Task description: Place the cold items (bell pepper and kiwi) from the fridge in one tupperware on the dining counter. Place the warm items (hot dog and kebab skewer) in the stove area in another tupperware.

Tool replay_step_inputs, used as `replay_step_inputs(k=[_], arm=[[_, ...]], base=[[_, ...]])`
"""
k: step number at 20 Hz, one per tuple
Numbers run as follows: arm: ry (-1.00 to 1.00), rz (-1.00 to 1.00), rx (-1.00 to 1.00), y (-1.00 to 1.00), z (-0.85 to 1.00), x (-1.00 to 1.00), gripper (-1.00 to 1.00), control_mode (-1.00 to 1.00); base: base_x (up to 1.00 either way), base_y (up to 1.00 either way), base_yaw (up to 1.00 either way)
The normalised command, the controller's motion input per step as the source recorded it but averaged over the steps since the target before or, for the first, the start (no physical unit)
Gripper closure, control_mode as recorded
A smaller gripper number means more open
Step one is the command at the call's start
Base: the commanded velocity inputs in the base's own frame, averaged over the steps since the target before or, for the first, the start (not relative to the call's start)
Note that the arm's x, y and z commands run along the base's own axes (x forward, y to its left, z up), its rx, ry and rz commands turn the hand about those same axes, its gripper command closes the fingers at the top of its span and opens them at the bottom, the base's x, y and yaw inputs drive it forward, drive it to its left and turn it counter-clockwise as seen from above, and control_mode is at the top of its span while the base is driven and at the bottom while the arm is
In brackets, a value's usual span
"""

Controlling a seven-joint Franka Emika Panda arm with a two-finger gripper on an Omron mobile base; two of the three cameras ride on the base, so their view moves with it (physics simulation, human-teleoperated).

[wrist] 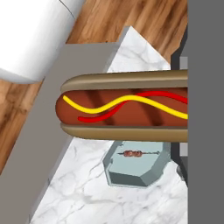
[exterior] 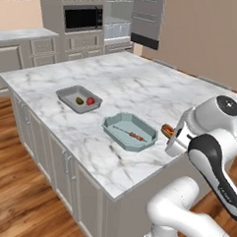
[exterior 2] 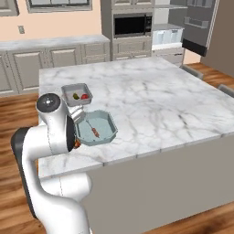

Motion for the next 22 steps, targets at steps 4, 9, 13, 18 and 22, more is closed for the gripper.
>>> replay_step_inputs(k=[4, 9, 13, 18, 22], arm=[[0.0, 0.0, 0.0, -0.07, 0.0, 0.16, 1.0, -1.0], [0.02, -0.01, -0.01, -0.15, 0.0, 0.91, 1.0, -1.0], [0.21, 0.0, -0.13, 0.03, -0.07, 1.0, 1.0, -1.0], [0.23, 0.05, -0.09, 0.0, -0.38, 1.0, 1.0, -1.0], [0.11, 0.1, -0.09, 0.0, -0.82, 1.0, 1.0, -1.0]], base=[[0.43, -0.3, 0.01], [0.0, 0.0, 0.0], [0.0, 0.0, 0.0], [0.0, 0.0, 0.0], [0.0, 0.0, 0.0]])
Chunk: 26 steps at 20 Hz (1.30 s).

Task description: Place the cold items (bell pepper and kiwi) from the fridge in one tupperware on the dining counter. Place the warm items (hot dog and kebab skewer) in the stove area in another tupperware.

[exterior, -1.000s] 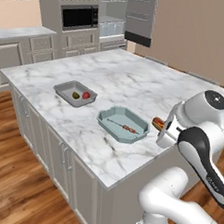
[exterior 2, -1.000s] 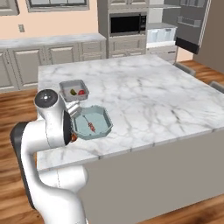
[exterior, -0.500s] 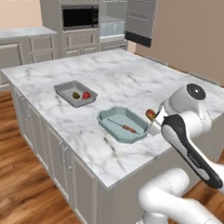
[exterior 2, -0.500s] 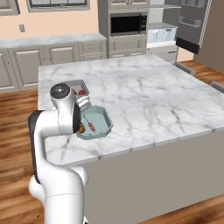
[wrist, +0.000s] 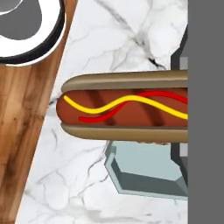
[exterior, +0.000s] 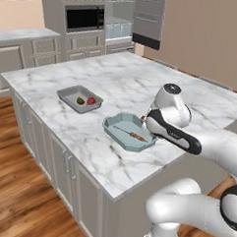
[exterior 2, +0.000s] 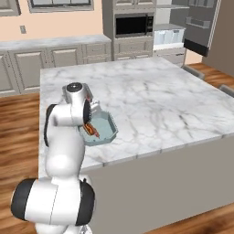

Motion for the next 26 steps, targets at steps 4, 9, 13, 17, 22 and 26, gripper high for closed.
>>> replay_step_inputs(k=[4, 9, 13, 17, 22, 26], arm=[[0.01, 0.11, -0.04, 0.0, -0.9, 1.0, 1.0, -1.0], [0.03, 0.12, -0.03, 0.0, -0.77, 1.0, 1.0, -1.0], [0.12, 0.12, -0.04, 0.0, -0.59, 1.0, 1.0, -1.0], [0.15, 0.12, 0.0, -0.03, -0.37, 1.0, -1.0, -1.0], [0.16, 0.06, 0.04, -0.53, 0.19, 1.0, -1.0, -1.0], [0.14, 0.0, 0.05, -0.51, 0.81, 0.49, -1.0, -1.0]], base=[[0.0, 0.0, 0.0], [0.0, 0.0, 0.0], [0.0, 0.0, 0.0], [0.0, 0.0, 0.0], [0.0, 0.0, 0.0], [0.0, 0.0, 0.0]])
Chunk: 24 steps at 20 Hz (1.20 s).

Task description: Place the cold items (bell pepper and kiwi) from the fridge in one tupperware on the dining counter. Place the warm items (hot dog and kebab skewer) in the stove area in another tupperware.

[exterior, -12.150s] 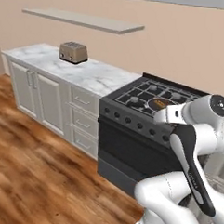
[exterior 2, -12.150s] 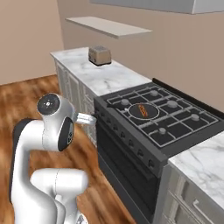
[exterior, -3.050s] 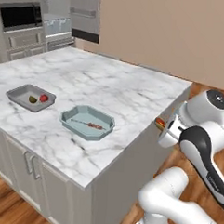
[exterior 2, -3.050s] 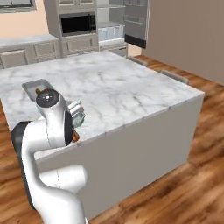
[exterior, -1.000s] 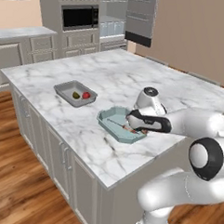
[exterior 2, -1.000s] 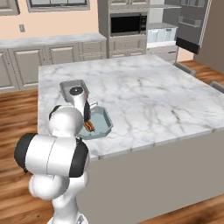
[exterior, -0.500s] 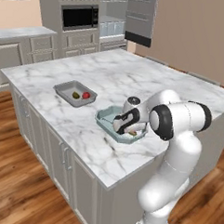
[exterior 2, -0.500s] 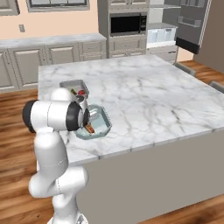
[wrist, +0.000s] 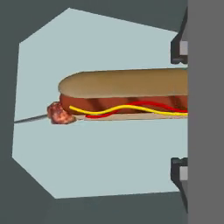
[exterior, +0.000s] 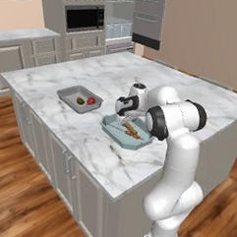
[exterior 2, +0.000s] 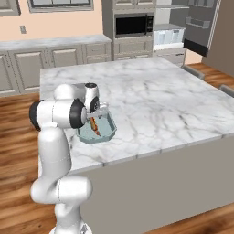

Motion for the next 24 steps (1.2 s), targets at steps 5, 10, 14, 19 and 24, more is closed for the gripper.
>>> replay_step_inputs(k=[5, 10, 14, 19, 24], arm=[[0.01, -0.1, 0.0, -0.16, 0.69, -0.49, -1.0, -1.0], [-0.1, -0.06, 0.02, -0.39, 0.98, -1.0, -1.0, -1.0], [-0.32, -0.01, 0.01, -0.56, 0.38, -1.0, -1.0, -1.0], [-0.3, 0.0, 0.0, -0.42, -0.13, -1.0, -1.0, -1.0], [-0.19, 0.0, 0.0, -0.27, -0.32, -1.0, -1.0, -1.0]], base=[[0.0, 0.0, 0.0], [0.0, 0.0, 0.0], [0.0, 0.0, 0.0], [0.0, 0.0, 0.0], [0.0, 0.0, 0.0]])
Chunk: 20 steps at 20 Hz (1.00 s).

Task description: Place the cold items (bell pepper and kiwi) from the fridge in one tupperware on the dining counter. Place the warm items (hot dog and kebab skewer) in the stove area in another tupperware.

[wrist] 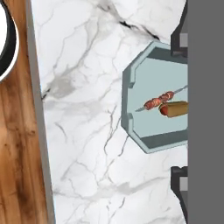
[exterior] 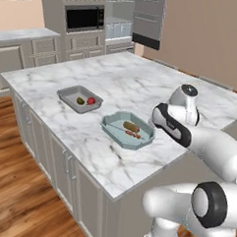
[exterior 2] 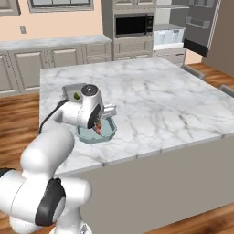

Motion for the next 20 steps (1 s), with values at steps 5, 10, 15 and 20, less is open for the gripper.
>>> replay_step_inputs(k=[5, 10, 15, 20], arm=[[-0.22, 0.0, -0.01, -0.15, -0.39, -1.0, -1.0, -1.0], [-0.35, 0.0, -0.11, 0.0, 0.36, -1.0, -1.0, -1.0], [-0.37, 0.0, -0.17, 0.0, 0.76, -1.0, -1.0, -1.0], [-0.38, 0.0, -0.2, 0.0, 0.43, -1.0, -1.0, -1.0]], base=[[0.0, 0.0, 0.0], [0.0, 0.0, 0.0], [0.0, 0.0, 0.0], [0.0, 0.0, 0.0]])
